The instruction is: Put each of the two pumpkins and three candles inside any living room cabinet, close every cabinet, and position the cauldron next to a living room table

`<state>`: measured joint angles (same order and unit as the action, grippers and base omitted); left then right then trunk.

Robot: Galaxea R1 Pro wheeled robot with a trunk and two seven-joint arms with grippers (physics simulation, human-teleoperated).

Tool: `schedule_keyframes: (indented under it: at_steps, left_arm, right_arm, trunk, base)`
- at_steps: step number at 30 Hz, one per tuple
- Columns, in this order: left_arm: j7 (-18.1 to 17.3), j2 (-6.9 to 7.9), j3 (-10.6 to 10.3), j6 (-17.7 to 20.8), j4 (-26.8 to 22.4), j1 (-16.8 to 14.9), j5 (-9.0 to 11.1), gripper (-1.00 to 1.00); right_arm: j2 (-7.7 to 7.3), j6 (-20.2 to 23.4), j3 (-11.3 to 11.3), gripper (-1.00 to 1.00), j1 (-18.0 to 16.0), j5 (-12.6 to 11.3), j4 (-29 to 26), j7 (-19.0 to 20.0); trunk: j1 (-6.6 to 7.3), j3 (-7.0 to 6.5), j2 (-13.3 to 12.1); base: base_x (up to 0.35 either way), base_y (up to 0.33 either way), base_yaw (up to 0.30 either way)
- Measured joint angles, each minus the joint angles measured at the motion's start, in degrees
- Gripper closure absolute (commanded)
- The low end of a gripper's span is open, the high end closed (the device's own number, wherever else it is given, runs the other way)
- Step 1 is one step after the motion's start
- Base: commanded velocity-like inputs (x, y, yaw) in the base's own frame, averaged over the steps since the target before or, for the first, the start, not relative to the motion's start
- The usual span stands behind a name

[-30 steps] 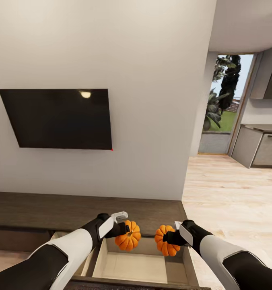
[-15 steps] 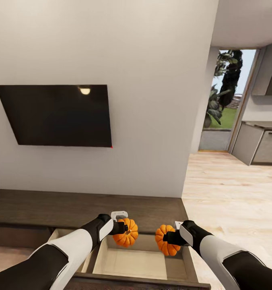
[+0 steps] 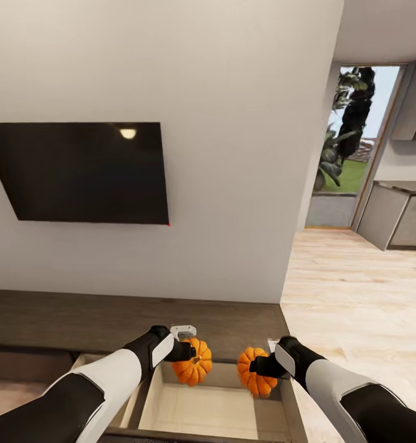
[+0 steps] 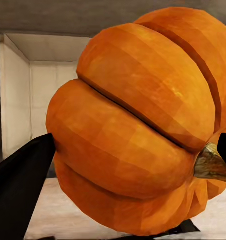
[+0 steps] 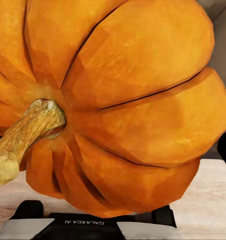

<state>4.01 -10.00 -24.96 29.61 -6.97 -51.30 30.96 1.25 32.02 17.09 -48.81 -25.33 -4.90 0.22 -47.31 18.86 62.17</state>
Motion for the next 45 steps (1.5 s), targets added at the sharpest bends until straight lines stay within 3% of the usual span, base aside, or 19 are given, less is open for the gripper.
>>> schedule_keyframes:
  at_steps: [6, 45]
  left_arm:
    - [-0.02, 0.00, 0.11, 1.62, -1.07, -0.03, -0.09, 1.00]
    - [-0.16, 0.00, 0.12, 1.47, -1.20, -0.04, -0.13, 1.00]
  right_arm:
    - [-0.01, 2.20, -0.07, 1.00, -0.02, -0.02, -0.09, 0.00]
    - [0.00, 1.70, -0.01, 1.00, -0.02, -0.03, -0.14, 0.06]
  trunk:
    - [0.00, 0.54, 0.00]
    - [0.00, 4.14, 0.01]
  base:
    - [0.000, 0.000, 0.000]
    - [0.043, 0.000, 0.000]
